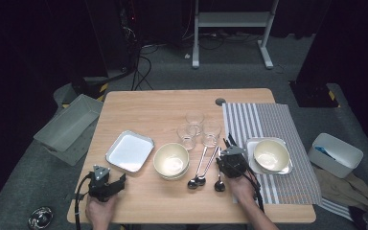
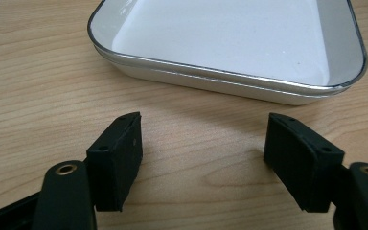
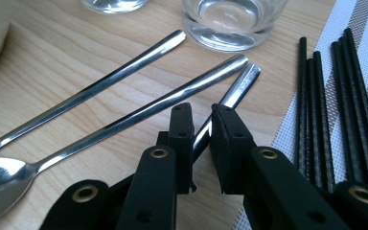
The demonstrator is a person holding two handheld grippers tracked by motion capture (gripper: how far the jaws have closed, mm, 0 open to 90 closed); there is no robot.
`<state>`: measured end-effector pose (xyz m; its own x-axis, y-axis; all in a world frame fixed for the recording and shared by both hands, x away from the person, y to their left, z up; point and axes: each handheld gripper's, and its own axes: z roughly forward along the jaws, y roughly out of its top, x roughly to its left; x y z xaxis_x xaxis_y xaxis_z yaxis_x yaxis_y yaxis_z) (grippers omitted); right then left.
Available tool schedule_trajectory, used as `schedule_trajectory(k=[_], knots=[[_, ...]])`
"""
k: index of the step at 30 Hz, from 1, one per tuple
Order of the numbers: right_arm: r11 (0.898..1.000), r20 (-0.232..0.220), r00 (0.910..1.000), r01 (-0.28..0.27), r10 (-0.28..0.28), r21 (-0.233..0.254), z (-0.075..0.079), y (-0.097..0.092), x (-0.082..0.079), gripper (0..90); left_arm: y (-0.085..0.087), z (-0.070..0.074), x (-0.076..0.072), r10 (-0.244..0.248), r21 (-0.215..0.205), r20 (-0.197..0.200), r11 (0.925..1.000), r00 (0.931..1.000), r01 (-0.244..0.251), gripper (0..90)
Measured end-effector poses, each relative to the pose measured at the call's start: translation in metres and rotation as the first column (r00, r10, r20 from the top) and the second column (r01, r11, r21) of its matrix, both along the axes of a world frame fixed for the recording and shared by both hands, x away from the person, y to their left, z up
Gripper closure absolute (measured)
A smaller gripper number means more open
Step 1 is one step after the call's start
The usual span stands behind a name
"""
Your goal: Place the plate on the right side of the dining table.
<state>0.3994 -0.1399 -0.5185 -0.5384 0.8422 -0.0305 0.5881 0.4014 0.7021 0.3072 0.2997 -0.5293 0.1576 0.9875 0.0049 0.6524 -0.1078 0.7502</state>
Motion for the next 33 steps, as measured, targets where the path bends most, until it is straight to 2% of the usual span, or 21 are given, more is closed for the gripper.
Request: schedule_trajectory(k=[6, 21, 24, 27, 29, 33], knots=[[1.0, 0.002, 0.9996, 0.027, -0.027, -0.005, 0.0, 0.001, 0.002, 78.8, 0.0, 0.0, 0.0, -0.001, 0.0, 0.0, 1.0, 1.0, 0.001, 29.7], [0.998, 0.011, 0.9983, 0.057, -0.057, -0.006, 0.0, 0.0, 0.011, 80.4, 0.0, 0.0, 0.0, -0.002, 0.0, 0.0, 1.0, 1.0, 0.002, 29.7], [0.998, 0.001, 0.9982, 0.06, -0.06, -0.008, 0.0, 0.0, 0.013, 80.0, 0.0, 0.0, 0.0, -0.002, 0.0, 0.0, 1.0, 1.0, 0.002, 29.7], [0.998, -0.023, 0.9981, 0.057, -0.057, 0.019, 0.001, -0.002, 0.014, 73.6, 0.0, 0.0, 0.0, -0.002, 0.0, 0.0, 1.0, 1.0, 0.002, 29.7], [0.998, -0.034, 0.9982, 0.051, -0.05, 0.027, 0.002, -0.003, 0.014, 72.5, 0.0, 0.0, 0.0, -0.002, 0.0, 0.0, 1.0, 1.0, 0.002, 29.7], [0.999, -0.047, 0.9985, 0.028, -0.026, 0.037, 0.004, -0.005, 0.006, 70.1, 0.0, 0.0, 0.0, -0.002, 0.0, 0.0, 1.0, 1.0, 0.002, 29.7]])
